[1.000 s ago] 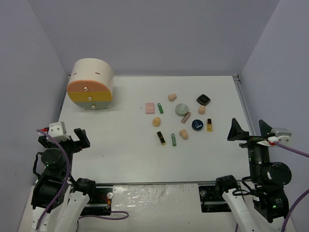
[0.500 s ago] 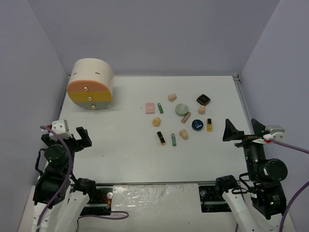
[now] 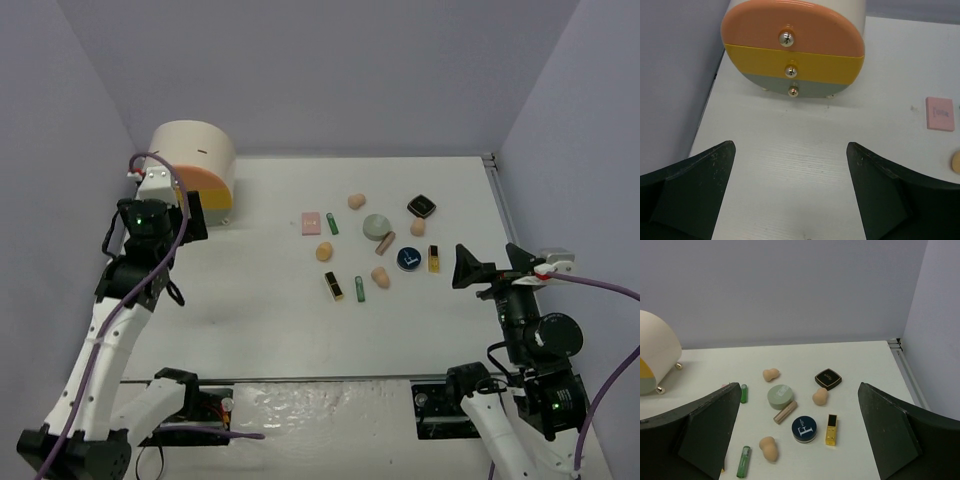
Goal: Organize the makeup
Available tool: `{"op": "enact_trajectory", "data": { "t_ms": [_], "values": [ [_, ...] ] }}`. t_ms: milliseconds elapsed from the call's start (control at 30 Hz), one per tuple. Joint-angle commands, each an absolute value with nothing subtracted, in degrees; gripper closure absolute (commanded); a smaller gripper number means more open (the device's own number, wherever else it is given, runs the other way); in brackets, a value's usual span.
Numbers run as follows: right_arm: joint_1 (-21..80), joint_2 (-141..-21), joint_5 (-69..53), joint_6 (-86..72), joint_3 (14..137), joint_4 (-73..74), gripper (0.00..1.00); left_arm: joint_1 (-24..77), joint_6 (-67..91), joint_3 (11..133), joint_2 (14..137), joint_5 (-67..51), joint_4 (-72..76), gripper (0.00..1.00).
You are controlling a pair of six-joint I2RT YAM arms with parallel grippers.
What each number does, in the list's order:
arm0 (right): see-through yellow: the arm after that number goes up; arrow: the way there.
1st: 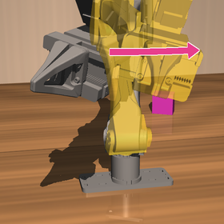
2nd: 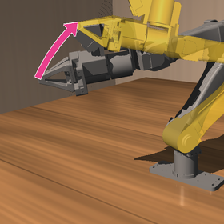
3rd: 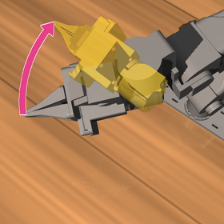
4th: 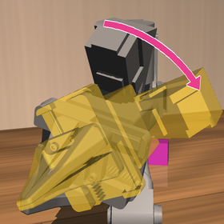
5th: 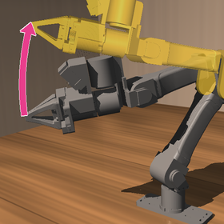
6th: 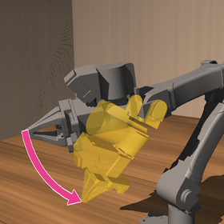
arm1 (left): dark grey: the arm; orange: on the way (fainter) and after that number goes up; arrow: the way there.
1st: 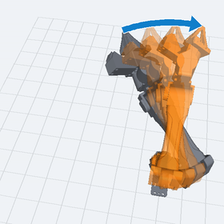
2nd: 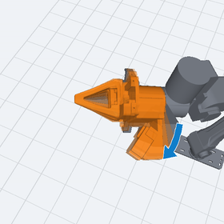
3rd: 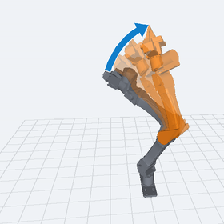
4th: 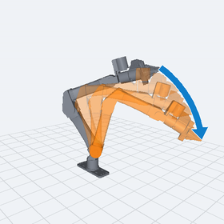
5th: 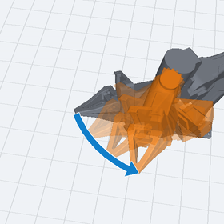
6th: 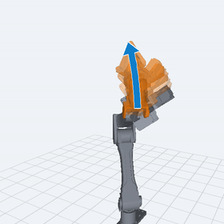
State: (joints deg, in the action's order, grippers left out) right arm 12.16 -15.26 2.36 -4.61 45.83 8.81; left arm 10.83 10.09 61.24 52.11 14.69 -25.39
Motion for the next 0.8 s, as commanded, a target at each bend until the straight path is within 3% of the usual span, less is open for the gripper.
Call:
{"op": "enact_trajectory", "data": {
  "t_ms": [0, 267, 767],
  "values": [
    [12.7, -14.2, 1.3, -5.5, 44.7, 4.0, 0.00, 8.7, 6.5, 68.1, 61.9, 12.1, -17.3, 0.12],
    [13.9, -11.5, 1.1, -4.8, 43.9, 4.0, 0.00, 1.4, 4.3, 75.8, 74.1, 3.5, -12.7, 0.20],
    [16.7, -8.9, 3.0, -2.7, 42.6, 3.8, 0.00, -5.5, 5.1, 75.2, 82.7, -5.9, -2.3, 0.37]
  ]
}}
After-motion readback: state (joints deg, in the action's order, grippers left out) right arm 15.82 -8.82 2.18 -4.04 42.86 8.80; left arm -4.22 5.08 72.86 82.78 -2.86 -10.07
